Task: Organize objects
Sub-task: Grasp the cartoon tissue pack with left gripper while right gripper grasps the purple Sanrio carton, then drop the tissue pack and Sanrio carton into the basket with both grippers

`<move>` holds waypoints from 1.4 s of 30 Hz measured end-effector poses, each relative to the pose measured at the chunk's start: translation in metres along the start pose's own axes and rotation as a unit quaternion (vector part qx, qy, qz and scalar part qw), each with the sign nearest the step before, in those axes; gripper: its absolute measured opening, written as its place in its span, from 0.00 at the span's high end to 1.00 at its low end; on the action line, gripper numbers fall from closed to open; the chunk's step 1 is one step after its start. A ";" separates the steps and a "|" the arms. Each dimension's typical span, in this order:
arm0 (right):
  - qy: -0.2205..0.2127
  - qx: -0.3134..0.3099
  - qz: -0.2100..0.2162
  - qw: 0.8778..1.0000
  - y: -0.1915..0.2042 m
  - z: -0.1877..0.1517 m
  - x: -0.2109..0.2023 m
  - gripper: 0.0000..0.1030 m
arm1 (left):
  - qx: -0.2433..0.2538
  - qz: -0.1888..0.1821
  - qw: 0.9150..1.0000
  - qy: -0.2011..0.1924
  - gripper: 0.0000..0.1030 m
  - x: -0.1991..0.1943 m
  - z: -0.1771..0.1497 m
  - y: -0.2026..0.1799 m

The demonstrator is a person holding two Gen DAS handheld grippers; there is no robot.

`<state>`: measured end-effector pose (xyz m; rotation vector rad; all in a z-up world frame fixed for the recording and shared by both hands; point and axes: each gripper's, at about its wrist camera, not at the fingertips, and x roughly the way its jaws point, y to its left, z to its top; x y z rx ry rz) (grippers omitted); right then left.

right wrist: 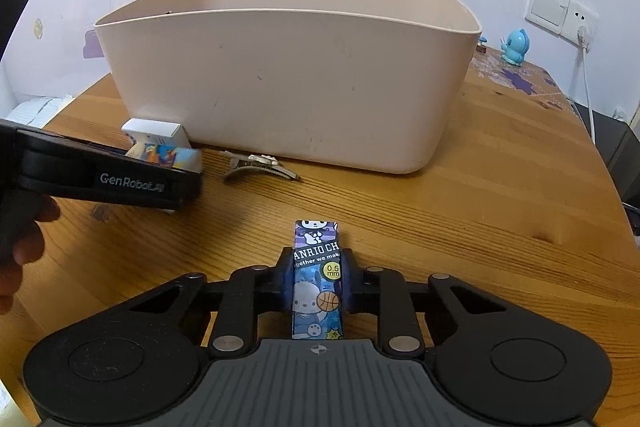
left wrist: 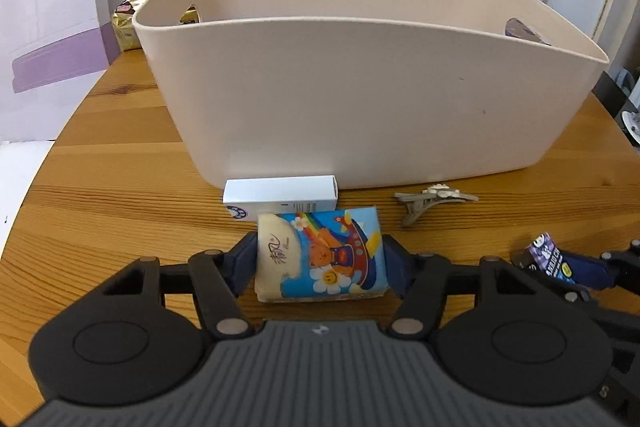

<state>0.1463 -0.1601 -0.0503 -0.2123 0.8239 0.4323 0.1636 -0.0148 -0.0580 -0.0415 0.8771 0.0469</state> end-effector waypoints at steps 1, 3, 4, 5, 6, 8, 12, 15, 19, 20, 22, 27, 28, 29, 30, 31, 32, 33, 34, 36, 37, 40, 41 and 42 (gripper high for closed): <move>-0.001 0.000 -0.001 1.000 0.000 0.000 0.000 0.80 | -0.001 -0.004 1.000 -0.001 0.37 -0.001 -0.001 0.002; -0.004 0.001 -0.002 1.000 -0.001 0.000 -0.001 0.80 | -0.006 -0.010 1.000 0.000 0.37 -0.004 -0.002 0.007; -0.006 0.002 -0.003 1.000 -0.002 0.000 -0.002 0.80 | -0.009 -0.014 1.000 0.002 0.37 -0.006 -0.004 0.009; -0.009 0.003 -0.003 1.000 -0.002 0.001 -0.004 0.80 | -0.010 -0.018 1.000 0.005 0.37 -0.009 -0.005 0.012; -0.013 0.005 -0.003 1.000 -0.003 0.001 -0.007 0.80 | -0.011 -0.021 1.000 0.006 0.37 -0.011 -0.005 0.014; -0.022 0.006 -0.004 1.000 -0.006 0.004 -0.013 0.80 | -0.008 -0.023 1.000 0.003 0.37 -0.019 -0.008 0.018; -0.044 0.008 -0.006 0.999 -0.010 0.012 -0.028 0.80 | -0.001 -0.021 1.000 -0.014 0.37 -0.036 -0.008 0.022; -0.067 0.011 -0.006 0.998 -0.014 0.021 -0.042 0.80 | 0.000 -0.023 0.999 -0.028 0.37 -0.051 -0.005 0.027; -0.106 0.012 -0.007 0.994 -0.018 0.038 -0.064 0.80 | 0.016 -0.020 0.998 -0.053 0.37 -0.069 0.006 0.025; -0.115 0.011 -0.007 0.993 -0.019 0.042 -0.069 0.80 | 0.018 -0.018 0.998 -0.061 0.37 -0.074 0.009 0.025; -0.133 0.009 -0.009 0.991 -0.021 0.054 -0.079 0.80 | 0.020 -0.015 0.996 -0.080 0.37 -0.085 0.016 0.028; -0.172 0.010 -0.012 0.985 -0.029 0.086 -0.094 0.80 | 0.024 -0.010 0.993 -0.111 0.37 -0.102 0.033 0.027; -0.178 0.010 -0.012 0.984 -0.030 0.092 -0.095 0.80 | 0.026 -0.007 0.993 -0.117 0.37 -0.104 0.038 0.027; -0.183 0.010 -0.013 0.983 -0.031 0.098 -0.095 0.80 | 0.028 -0.004 0.992 -0.123 0.37 -0.104 0.042 0.027; -0.188 0.009 -0.013 0.982 -0.031 0.104 -0.095 0.80 | 0.030 -0.001 0.991 -0.127 0.37 -0.105 0.047 0.026; -0.191 0.009 -0.013 0.981 -0.032 0.110 -0.094 0.80 | 0.029 0.004 0.991 -0.131 0.37 -0.105 0.053 0.026; -0.193 0.011 -0.013 0.981 -0.035 0.116 -0.092 0.80 | 0.029 0.007 0.990 -0.135 0.37 -0.104 0.059 0.025; -0.195 0.012 -0.013 0.981 -0.036 0.121 -0.089 0.80 | 0.030 0.008 0.990 -0.138 0.37 -0.102 0.065 0.024; -0.196 0.014 -0.014 0.980 -0.038 0.127 -0.085 0.80 | 0.033 0.011 0.990 -0.140 0.37 -0.100 0.071 0.023; -0.197 0.017 -0.017 0.980 -0.041 0.136 -0.078 0.79 | 0.040 0.021 0.989 -0.144 0.37 -0.095 0.083 0.019; -0.196 0.019 -0.019 0.980 -0.043 0.141 -0.073 0.79 | 0.043 0.028 0.988 -0.146 0.37 -0.092 0.090 0.017; -0.191 0.026 -0.019 0.981 -0.046 0.152 -0.058 0.79 | 0.046 0.041 0.988 -0.140 0.37 -0.076 0.109 0.012; -0.188 0.027 -0.021 0.981 -0.046 0.155 -0.053 0.79 | 0.047 0.043 0.989 -0.135 0.37 -0.070 0.114 0.010; -0.187 0.026 -0.025 0.982 -0.045 0.158 -0.047 0.79 | 0.048 0.044 0.989 -0.131 0.37 -0.064 0.117 0.009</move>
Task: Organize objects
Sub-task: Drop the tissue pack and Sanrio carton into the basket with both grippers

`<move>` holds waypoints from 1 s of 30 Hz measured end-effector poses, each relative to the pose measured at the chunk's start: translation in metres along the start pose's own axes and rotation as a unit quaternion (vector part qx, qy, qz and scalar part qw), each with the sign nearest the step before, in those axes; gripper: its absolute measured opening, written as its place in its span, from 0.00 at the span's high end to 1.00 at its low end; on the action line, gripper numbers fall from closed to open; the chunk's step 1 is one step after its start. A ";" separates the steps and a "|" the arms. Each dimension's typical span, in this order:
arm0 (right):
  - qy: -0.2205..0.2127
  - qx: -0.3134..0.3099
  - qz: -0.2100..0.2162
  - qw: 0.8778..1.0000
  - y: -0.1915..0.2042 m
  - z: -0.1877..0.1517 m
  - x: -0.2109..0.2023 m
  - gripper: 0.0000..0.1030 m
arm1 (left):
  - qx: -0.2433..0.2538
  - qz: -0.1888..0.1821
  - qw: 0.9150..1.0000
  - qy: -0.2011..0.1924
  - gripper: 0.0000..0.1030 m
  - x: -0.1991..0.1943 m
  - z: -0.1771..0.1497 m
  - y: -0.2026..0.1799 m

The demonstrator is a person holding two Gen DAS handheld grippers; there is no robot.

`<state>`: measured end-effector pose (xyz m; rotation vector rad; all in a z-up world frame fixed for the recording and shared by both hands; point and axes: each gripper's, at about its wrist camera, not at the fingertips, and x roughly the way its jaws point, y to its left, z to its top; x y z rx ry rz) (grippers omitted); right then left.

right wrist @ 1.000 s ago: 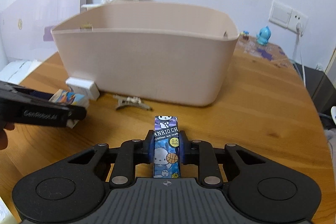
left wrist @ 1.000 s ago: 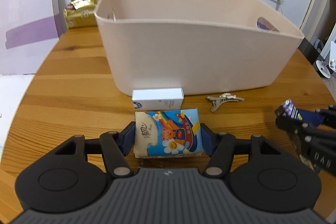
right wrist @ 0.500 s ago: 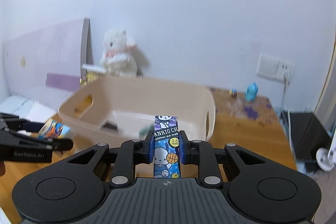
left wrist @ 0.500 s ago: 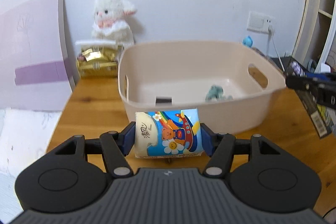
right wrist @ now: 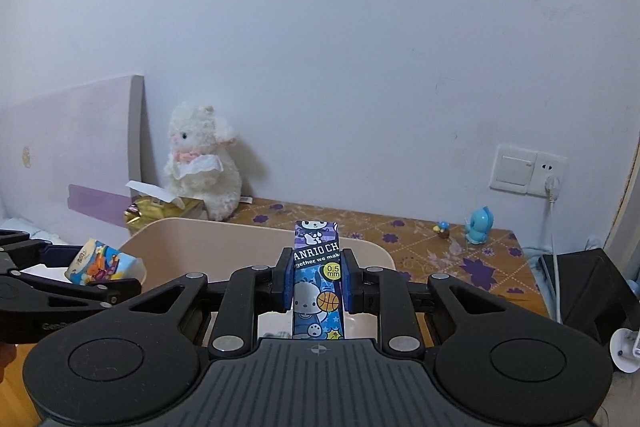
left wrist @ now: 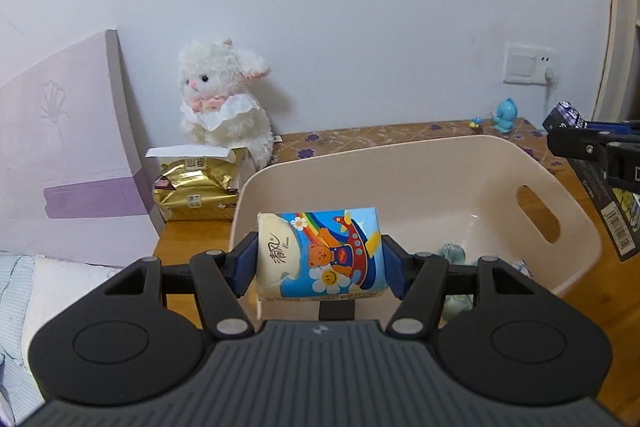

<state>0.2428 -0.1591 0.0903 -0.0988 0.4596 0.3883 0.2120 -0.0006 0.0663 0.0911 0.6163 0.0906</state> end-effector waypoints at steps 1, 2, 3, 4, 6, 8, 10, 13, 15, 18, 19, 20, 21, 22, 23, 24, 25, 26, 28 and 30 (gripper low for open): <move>0.003 -0.003 -0.004 1.000 0.001 0.000 0.007 0.79 | 0.002 0.002 1.000 0.005 0.37 0.007 0.002 -0.003; 0.006 -0.005 -0.007 1.000 0.002 -0.001 0.013 0.80 | 0.005 0.003 1.000 0.011 0.37 0.014 0.003 -0.005; 0.012 -0.005 -0.009 1.000 0.004 -0.002 0.021 0.80 | 0.008 0.004 1.000 0.017 0.37 0.020 0.003 -0.007; 0.017 -0.006 -0.011 1.000 0.005 -0.004 0.029 0.80 | 0.010 0.006 1.000 0.026 0.37 0.028 0.003 -0.010; 0.035 -0.006 -0.013 0.999 0.007 -0.009 0.042 0.80 | 0.009 0.004 0.999 0.047 0.37 0.043 0.001 -0.012; 0.051 -0.009 -0.016 0.999 0.009 -0.014 0.054 0.79 | 0.006 0.000 0.997 0.072 0.37 0.057 -0.002 -0.014; 0.070 -0.013 -0.019 0.997 0.012 -0.021 0.064 0.80 | 0.011 0.003 0.995 0.095 0.37 0.067 -0.008 -0.017; 0.108 -0.018 -0.014 0.994 0.015 -0.031 0.077 0.79 | 0.037 0.009 0.993 0.110 0.37 0.076 -0.017 -0.022; 0.124 -0.018 -0.013 0.992 0.015 -0.036 0.082 0.71 | 0.040 0.011 0.992 0.121 0.36 0.078 -0.019 -0.023; 0.131 -0.012 -0.016 0.991 0.016 -0.039 0.083 0.58 | 0.035 0.006 0.993 0.115 0.36 0.074 -0.018 -0.020; 0.127 -0.012 -0.016 0.992 0.016 -0.039 0.079 0.54 | 0.035 0.004 0.993 0.111 0.29 0.071 -0.018 -0.020; 0.120 -0.013 -0.017 0.992 0.016 -0.037 0.075 0.43 | 0.036 0.006 0.994 0.106 0.19 0.068 -0.017 -0.019; 0.110 -0.015 -0.018 0.994 0.016 -0.035 0.068 0.32 | 0.044 -0.006 0.994 0.099 0.17 0.063 -0.015 -0.019; 0.098 -0.017 -0.019 0.995 0.016 -0.032 0.061 0.28 | 0.048 -0.009 0.995 0.087 0.15 0.057 -0.014 -0.019; 0.089 -0.018 -0.020 0.996 0.015 -0.029 0.054 0.17 | 0.053 -0.010 0.995 0.078 0.15 0.052 -0.012 -0.019; 0.080 -0.018 -0.019 0.996 0.015 -0.026 0.047 0.03 | 0.057 -0.009 0.996 0.071 0.15 0.047 -0.011 -0.019; 0.072 -0.018 -0.017 0.997 0.013 -0.023 0.040 0.00 | 0.059 -0.008 0.996 0.063 0.14 0.041 -0.010 -0.018; 0.068 -0.018 -0.017 0.997 0.011 -0.021 0.033 0.00 | 0.060 -0.009 0.997 0.056 0.13 0.035 -0.009 -0.017; 0.064 -0.019 -0.017 0.998 0.009 -0.016 0.019 0.00 | 0.060 -0.011 0.997 0.044 0.10 0.022 -0.008 -0.015; 0.060 -0.017 -0.017 0.998 0.007 -0.014 0.007 0.00 | 0.059 -0.012 0.998 0.035 0.09 0.010 -0.009 -0.011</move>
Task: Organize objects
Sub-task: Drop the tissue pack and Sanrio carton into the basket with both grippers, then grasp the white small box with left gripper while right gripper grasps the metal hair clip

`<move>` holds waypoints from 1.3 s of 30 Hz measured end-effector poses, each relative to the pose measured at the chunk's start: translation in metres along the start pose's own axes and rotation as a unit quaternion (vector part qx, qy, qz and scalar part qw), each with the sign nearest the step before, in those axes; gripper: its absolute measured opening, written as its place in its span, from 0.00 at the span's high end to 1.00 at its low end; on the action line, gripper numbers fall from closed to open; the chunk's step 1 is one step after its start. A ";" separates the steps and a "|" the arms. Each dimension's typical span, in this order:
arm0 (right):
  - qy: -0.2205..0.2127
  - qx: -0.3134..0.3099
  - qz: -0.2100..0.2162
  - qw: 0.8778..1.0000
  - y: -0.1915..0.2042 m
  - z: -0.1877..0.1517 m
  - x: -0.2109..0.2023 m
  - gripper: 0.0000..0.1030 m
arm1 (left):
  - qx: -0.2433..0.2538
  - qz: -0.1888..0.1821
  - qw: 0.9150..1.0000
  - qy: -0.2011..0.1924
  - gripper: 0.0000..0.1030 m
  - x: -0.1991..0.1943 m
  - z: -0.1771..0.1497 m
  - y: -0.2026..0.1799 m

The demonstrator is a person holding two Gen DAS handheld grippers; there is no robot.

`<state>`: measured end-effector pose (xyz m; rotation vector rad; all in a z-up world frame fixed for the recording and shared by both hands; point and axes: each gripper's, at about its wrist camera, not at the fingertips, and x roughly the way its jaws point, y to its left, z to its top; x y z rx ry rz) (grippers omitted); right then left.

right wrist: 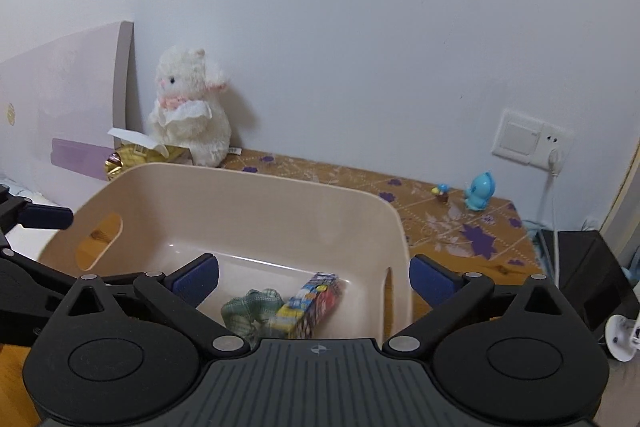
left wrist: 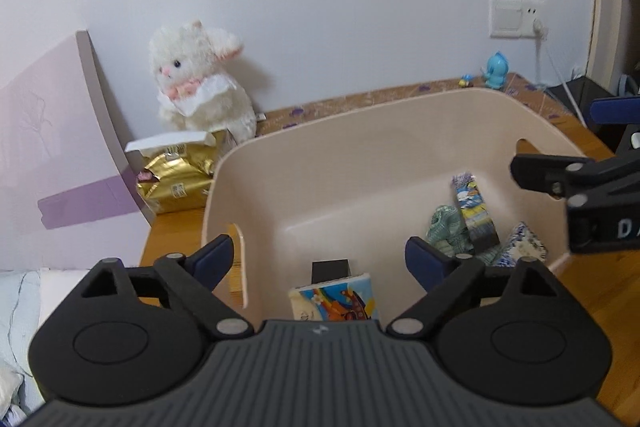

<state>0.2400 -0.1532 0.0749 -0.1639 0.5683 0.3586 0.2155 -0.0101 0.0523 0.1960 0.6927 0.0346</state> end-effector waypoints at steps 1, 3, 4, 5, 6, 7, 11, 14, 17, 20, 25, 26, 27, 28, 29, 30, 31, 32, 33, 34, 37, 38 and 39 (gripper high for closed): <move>-0.002 0.002 0.002 1.000 -0.002 -0.001 -0.006 0.00 | -0.001 0.001 1.000 -0.005 0.09 -0.006 -0.002 0.002; -0.002 0.005 0.007 1.000 -0.003 -0.003 -0.016 0.00 | -0.006 0.005 1.000 -0.010 0.08 -0.015 -0.006 0.005; -0.002 0.004 0.009 1.000 -0.003 -0.005 -0.021 0.00 | -0.009 0.005 1.000 -0.011 0.05 -0.020 -0.010 0.007; -0.002 0.002 0.010 1.000 -0.003 -0.008 -0.026 0.00 | -0.012 0.004 1.000 -0.013 0.05 -0.023 -0.013 0.009; -0.002 -0.002 0.010 1.000 -0.001 -0.012 -0.030 0.00 | -0.014 0.003 1.000 -0.013 0.05 -0.027 -0.017 0.010; -0.002 -0.005 0.010 1.000 0.000 -0.014 -0.034 0.00 | -0.016 0.003 1.000 -0.014 0.05 -0.030 -0.022 0.011; 0.004 -0.018 0.011 1.000 0.007 -0.029 -0.045 0.00 | -0.031 0.005 0.999 -0.014 0.05 -0.041 -0.038 0.017; 0.013 -0.021 0.017 1.000 0.013 -0.041 -0.049 0.00 | -0.045 0.002 0.999 -0.016 0.05 -0.050 -0.050 0.021; 0.026 -0.026 0.022 0.999 0.019 -0.052 -0.048 0.00 | -0.049 0.004 0.999 -0.020 0.05 -0.055 -0.061 0.027; 0.043 -0.035 0.021 0.998 0.025 -0.064 -0.042 0.00 | -0.055 -0.001 0.998 -0.013 0.05 -0.056 -0.071 0.030; 0.080 -0.033 0.027 0.996 0.032 -0.084 -0.025 0.00 | -0.071 -0.006 0.997 0.015 0.05 -0.042 -0.091 0.032; 0.086 -0.031 0.029 0.995 0.033 -0.088 -0.021 0.00 | -0.071 -0.007 0.997 0.021 0.05 -0.037 -0.094 0.031; 0.095 -0.029 0.030 0.995 0.035 -0.092 -0.016 0.00 | -0.071 -0.007 0.997 0.028 0.05 -0.033 -0.098 0.030; 0.101 -0.029 0.030 0.994 0.036 -0.095 -0.013 0.00 | -0.070 -0.006 0.997 0.034 0.05 -0.028 -0.101 0.028; 0.106 -0.030 0.029 0.993 0.038 -0.098 -0.009 0.00 | -0.070 -0.007 0.997 0.039 0.05 -0.024 -0.105 0.027; 0.112 -0.032 0.028 0.993 0.040 -0.101 -0.006 0.00 | -0.072 -0.009 0.996 0.043 0.05 -0.020 -0.108 0.027; 0.119 -0.033 0.027 0.992 0.042 -0.104 -0.002 0.00 | -0.075 -0.012 0.996 0.047 0.05 -0.016 -0.110 0.026; 0.124 -0.032 0.028 0.991 0.043 -0.106 0.001 0.00 | -0.079 -0.018 0.995 0.052 0.05 -0.012 -0.112 0.026; 0.129 -0.029 0.030 0.991 0.044 -0.109 0.005 0.00 | -0.083 -0.023 0.995 0.058 0.05 -0.008 -0.114 0.025; 0.133 -0.024 0.033 0.990 0.044 -0.111 0.008 0.00 | -0.087 -0.029 0.994 0.063 0.05 -0.003 -0.115 0.025; 0.149 -0.003 0.041 0.988 0.042 -0.117 0.020 0.00 | -0.092 -0.039 0.992 0.073 0.05 0.008 -0.118 0.023; 0.153 0.003 0.044 0.987 0.042 -0.119 0.022 0.00 | -0.093 -0.039 0.992 0.074 0.05 0.010 -0.119 0.021; 0.158 0.008 0.045 0.986 0.042 -0.120 0.026 0.00 | -0.094 -0.040 0.992 0.074 0.05 0.013 -0.119 0.020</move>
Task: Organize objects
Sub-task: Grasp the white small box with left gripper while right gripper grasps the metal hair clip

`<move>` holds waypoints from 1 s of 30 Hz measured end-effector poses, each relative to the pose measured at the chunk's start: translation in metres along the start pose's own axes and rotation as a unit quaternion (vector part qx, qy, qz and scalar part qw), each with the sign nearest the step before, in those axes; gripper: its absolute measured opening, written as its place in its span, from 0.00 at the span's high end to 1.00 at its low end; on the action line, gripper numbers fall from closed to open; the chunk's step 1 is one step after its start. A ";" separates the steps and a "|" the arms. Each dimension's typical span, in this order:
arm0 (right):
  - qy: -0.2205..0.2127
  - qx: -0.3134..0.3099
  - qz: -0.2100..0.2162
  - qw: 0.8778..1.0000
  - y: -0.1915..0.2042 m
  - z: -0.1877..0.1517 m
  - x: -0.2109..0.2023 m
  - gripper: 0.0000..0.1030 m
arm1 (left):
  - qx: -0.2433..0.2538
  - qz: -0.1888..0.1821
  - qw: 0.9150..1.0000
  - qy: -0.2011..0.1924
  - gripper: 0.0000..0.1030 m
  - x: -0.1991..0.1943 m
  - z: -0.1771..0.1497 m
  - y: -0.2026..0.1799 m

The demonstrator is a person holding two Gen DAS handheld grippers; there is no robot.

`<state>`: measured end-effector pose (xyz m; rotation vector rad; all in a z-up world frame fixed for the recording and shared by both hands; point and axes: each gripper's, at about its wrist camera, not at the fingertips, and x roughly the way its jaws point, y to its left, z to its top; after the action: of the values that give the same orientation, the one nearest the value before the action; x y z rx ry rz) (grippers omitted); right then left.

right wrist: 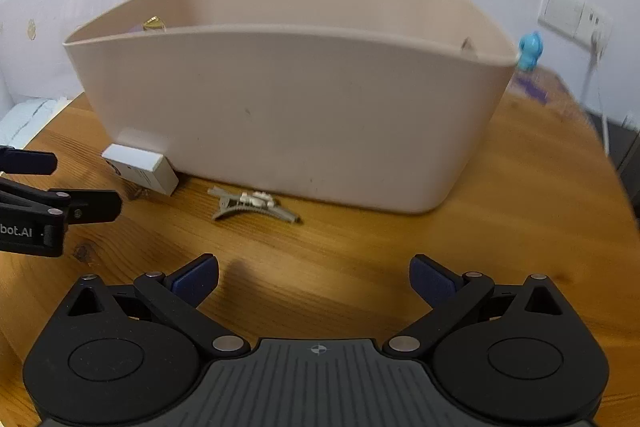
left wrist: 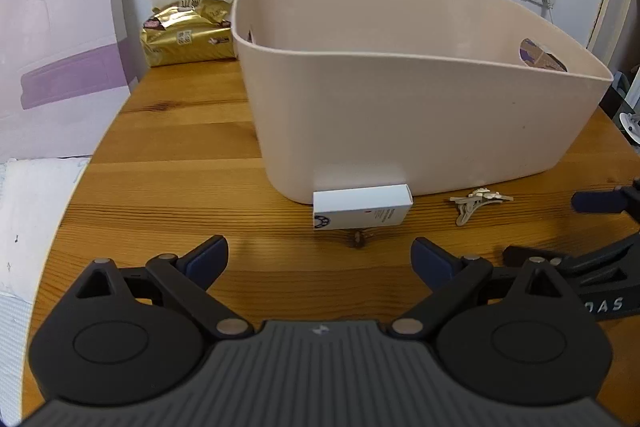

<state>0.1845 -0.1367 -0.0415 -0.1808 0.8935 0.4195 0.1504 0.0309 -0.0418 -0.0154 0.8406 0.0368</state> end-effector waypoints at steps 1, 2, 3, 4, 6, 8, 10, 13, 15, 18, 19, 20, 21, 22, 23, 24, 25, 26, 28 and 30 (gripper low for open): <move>0.002 0.003 0.001 1.000 0.000 0.000 0.002 0.00 | -0.002 -0.003 1.000 0.001 0.05 0.003 0.000 -0.001; -0.002 0.002 -0.003 1.000 0.001 0.000 0.003 0.00 | -0.005 -0.007 1.000 0.002 0.05 0.006 0.001 -0.002; -0.004 0.000 -0.006 1.000 0.003 0.001 0.005 0.00 | -0.008 -0.010 1.000 0.003 0.05 0.008 0.001 -0.003; -0.004 0.001 -0.005 1.000 0.003 0.002 0.005 0.00 | -0.011 -0.012 1.000 0.006 0.05 0.012 0.002 -0.004; -0.007 0.000 -0.006 1.000 0.006 0.004 0.006 0.00 | -0.017 -0.010 1.000 0.013 0.05 0.019 0.004 -0.006; -0.011 -0.004 -0.007 1.000 0.010 0.002 0.005 0.00 | -0.027 -0.009 0.999 0.017 0.05 0.025 0.005 -0.006; -0.016 -0.008 -0.005 1.000 0.012 0.000 0.004 0.00 | -0.039 -0.010 0.999 0.021 0.05 0.030 0.007 -0.003; -0.023 -0.007 -0.005 1.000 0.018 0.001 0.004 0.00 | -0.046 -0.008 0.999 0.019 0.05 0.032 0.009 0.000; -0.028 -0.008 -0.005 1.000 0.021 0.003 0.004 0.00 | -0.045 -0.009 0.999 0.018 0.05 0.033 0.010 0.002; -0.039 -0.006 -0.007 0.999 0.028 0.005 0.005 0.00 | -0.037 -0.005 0.999 0.013 0.05 0.033 0.010 0.002; -0.042 -0.005 -0.008 0.999 0.030 0.006 0.005 0.00 | -0.035 0.003 0.999 0.011 0.05 0.033 0.009 0.002; -0.044 -0.003 -0.010 0.999 0.032 0.007 0.006 0.00 | -0.034 0.009 0.999 0.009 0.06 0.034 0.009 0.003; -0.048 -0.001 -0.011 0.999 0.033 0.007 0.006 0.00 | -0.031 0.011 0.999 0.008 0.06 0.034 0.009 0.004; -0.050 0.000 -0.012 0.999 0.035 0.008 0.005 0.00 | -0.034 0.011 0.999 0.006 0.06 0.034 0.009 0.006; -0.053 0.001 -0.014 0.999 0.036 0.008 0.005 0.00 | -0.034 0.009 0.999 0.005 0.06 0.034 0.009 0.006; -0.056 0.002 -0.015 0.998 0.037 0.008 0.004 0.00 | -0.034 0.006 0.999 0.005 0.07 0.033 0.010 0.007; -0.057 0.003 -0.016 0.998 0.033 0.010 0.005 0.00 | -0.033 0.005 0.999 0.005 0.07 0.033 0.010 0.007; -0.058 0.004 -0.016 0.998 0.033 0.010 0.004 0.00 | -0.031 0.006 1.000 0.004 0.09 0.033 0.010 0.007; -0.061 0.003 -0.015 0.998 0.032 0.009 0.002 0.01 | -0.024 0.014 1.000 -0.001 0.16 0.032 0.010 0.006; -0.060 0.004 -0.013 0.998 0.032 0.010 -0.002 0.04 | -0.019 0.022 1.000 -0.002 0.19 0.031 0.010 0.005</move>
<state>0.1770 -0.1046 -0.0330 -0.1571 0.7743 0.3985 0.1782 0.0366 -0.0589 -0.0324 0.8364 0.0942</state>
